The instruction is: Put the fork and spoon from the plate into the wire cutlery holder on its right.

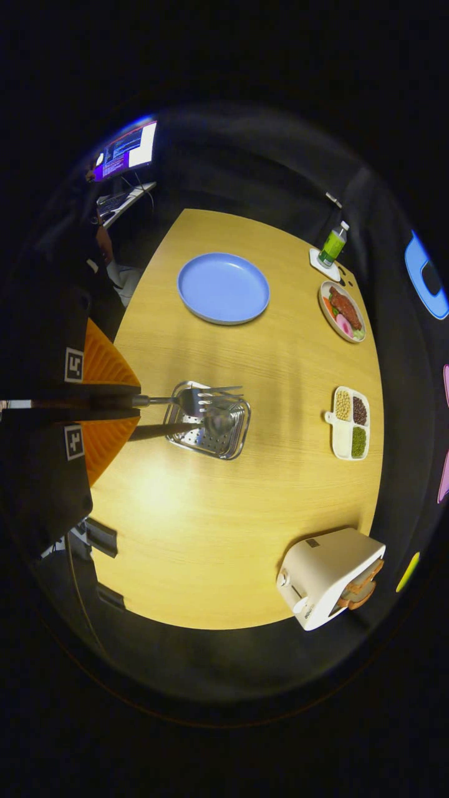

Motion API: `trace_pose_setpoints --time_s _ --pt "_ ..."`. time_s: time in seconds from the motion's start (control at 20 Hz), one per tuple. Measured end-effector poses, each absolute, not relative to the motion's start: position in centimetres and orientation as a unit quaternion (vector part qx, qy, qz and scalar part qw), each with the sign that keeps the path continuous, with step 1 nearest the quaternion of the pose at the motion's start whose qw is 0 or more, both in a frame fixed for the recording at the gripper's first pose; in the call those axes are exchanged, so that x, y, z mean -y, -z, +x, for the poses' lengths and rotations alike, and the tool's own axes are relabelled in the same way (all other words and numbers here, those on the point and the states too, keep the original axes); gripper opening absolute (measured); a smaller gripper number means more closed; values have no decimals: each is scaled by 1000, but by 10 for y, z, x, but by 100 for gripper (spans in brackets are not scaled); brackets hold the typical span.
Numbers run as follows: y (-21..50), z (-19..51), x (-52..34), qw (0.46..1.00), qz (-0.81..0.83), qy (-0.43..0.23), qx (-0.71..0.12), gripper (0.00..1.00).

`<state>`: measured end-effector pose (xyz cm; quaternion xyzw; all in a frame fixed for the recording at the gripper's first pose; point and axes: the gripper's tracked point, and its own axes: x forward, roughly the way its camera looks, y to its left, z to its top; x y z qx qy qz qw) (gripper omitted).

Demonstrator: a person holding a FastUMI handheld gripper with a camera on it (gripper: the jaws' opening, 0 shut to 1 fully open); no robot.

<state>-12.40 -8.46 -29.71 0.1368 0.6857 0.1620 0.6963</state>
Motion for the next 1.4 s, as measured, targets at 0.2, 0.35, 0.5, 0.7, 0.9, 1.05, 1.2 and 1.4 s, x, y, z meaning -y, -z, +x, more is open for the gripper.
trace_pose_setpoints --time_s 0.2,0.35,0.5,0.7,0.9,1.05,1.2,1.4 --pt "308 -125 93 665 114 -182 -715 10" --pt "321 -119 100 641 88 -196 -737 10" --pt "335 -113 103 612 58 -212 -759 10" --pt "351 -105 97 579 45 -224 -783 10" --pt "362 -100 91 562 41 -226 -795 11" --pt "367 -95 84 563 41 -226 -794 11" --pt "370 -90 79 579 43 -223 -783 13" --pt "365 -79 72 614 78 -208 -757 20"
